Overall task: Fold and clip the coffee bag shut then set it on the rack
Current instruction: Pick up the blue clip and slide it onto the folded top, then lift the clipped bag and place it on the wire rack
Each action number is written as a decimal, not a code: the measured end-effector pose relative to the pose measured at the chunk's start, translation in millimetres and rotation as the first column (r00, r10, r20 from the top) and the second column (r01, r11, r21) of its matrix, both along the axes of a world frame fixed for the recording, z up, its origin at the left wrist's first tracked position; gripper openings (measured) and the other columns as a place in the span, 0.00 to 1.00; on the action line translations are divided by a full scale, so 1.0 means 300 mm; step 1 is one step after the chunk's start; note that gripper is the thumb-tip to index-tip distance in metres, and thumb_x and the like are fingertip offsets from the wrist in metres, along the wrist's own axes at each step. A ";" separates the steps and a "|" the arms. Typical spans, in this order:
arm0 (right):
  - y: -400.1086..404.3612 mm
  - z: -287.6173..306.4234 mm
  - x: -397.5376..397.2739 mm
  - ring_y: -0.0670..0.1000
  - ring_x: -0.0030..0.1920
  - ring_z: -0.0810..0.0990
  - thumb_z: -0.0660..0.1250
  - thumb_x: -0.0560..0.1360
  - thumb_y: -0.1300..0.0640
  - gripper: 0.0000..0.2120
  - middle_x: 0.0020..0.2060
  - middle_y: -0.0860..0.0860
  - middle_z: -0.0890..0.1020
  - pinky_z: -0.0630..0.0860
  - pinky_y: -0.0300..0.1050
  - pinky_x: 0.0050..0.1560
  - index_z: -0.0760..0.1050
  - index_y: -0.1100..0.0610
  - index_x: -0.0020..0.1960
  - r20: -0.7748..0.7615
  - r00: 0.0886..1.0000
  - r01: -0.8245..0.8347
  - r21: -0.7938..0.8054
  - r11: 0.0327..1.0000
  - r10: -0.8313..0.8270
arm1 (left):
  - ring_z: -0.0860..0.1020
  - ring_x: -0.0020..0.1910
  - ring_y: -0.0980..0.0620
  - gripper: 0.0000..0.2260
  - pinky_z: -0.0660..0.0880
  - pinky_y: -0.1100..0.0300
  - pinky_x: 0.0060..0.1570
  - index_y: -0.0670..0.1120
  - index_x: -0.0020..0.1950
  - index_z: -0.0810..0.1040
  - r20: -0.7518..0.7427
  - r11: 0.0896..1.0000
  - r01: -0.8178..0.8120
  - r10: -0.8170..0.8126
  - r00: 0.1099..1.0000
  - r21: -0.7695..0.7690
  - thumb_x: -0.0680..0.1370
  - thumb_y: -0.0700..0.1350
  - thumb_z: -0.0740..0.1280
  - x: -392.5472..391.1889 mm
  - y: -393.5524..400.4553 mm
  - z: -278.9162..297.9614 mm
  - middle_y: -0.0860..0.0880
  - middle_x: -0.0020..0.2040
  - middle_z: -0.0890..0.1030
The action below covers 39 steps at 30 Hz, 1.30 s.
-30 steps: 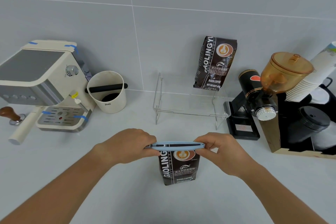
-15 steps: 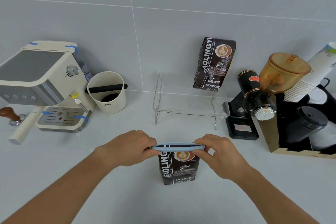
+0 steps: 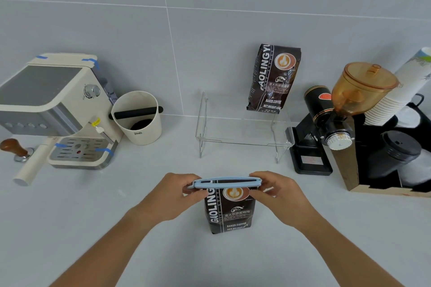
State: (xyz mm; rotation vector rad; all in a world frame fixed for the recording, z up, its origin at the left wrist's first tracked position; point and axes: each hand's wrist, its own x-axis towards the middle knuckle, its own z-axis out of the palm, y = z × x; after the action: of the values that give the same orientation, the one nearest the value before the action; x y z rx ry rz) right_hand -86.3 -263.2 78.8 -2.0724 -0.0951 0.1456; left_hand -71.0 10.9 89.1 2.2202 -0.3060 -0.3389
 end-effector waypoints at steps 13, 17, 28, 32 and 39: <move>0.013 -0.195 -0.081 0.44 0.49 0.85 0.72 0.72 0.65 0.08 0.45 0.47 0.88 0.80 0.45 0.52 0.82 0.53 0.46 -0.244 0.965 0.130 0.146 0.981 -0.092 | 0.84 0.50 0.58 0.21 0.78 0.70 0.50 0.50 0.63 0.77 -0.315 0.826 -0.438 0.336 0.888 -0.354 0.74 0.33 0.69 -0.179 -0.117 -0.198 0.55 0.52 0.86; 0.032 -0.199 -0.086 0.45 0.48 0.85 0.73 0.72 0.65 0.09 0.44 0.47 0.88 0.81 0.48 0.53 0.81 0.50 0.43 -0.234 0.965 0.156 0.151 0.976 -0.118 | 0.83 0.52 0.62 0.18 0.77 0.70 0.53 0.47 0.63 0.79 -0.265 0.816 -0.476 0.404 0.876 -0.329 0.75 0.34 0.68 -0.208 -0.139 -0.223 0.61 0.54 0.85; 0.067 -0.172 -0.107 0.42 0.49 0.85 0.69 0.75 0.64 0.17 0.46 0.39 0.87 0.81 0.46 0.54 0.80 0.41 0.44 -0.181 0.969 0.188 0.095 0.977 -0.169 | 0.82 0.54 0.63 0.16 0.76 0.69 0.55 0.47 0.63 0.79 -0.237 0.841 -0.443 0.382 0.893 -0.312 0.77 0.35 0.66 -0.198 -0.158 -0.217 0.60 0.55 0.85; 0.078 -0.116 -0.093 0.39 0.49 0.84 0.68 0.76 0.63 0.20 0.42 0.31 0.85 0.79 0.39 0.52 0.79 0.36 0.43 -0.134 0.978 0.173 0.089 0.981 -0.160 | 0.82 0.54 0.62 0.16 0.77 0.68 0.57 0.47 0.63 0.80 -0.232 0.807 -0.455 0.394 0.889 -0.375 0.77 0.35 0.66 -0.175 -0.155 -0.183 0.56 0.56 0.85; 0.094 0.027 -0.013 0.38 0.47 0.84 0.69 0.76 0.64 0.19 0.42 0.33 0.86 0.79 0.34 0.48 0.80 0.37 0.45 -0.008 0.990 0.140 0.127 0.982 -0.141 | 0.83 0.53 0.57 0.14 0.78 0.64 0.55 0.44 0.60 0.81 -0.165 0.758 -0.427 0.401 0.901 -0.493 0.76 0.34 0.68 -0.084 -0.130 -0.068 0.51 0.54 0.86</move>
State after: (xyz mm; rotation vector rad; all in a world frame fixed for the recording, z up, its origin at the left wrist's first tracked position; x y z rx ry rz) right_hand -90.2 -235.1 86.8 -1.9446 0.0405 0.0502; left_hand -96.2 -28.2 68.8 1.6716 0.1245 -0.0499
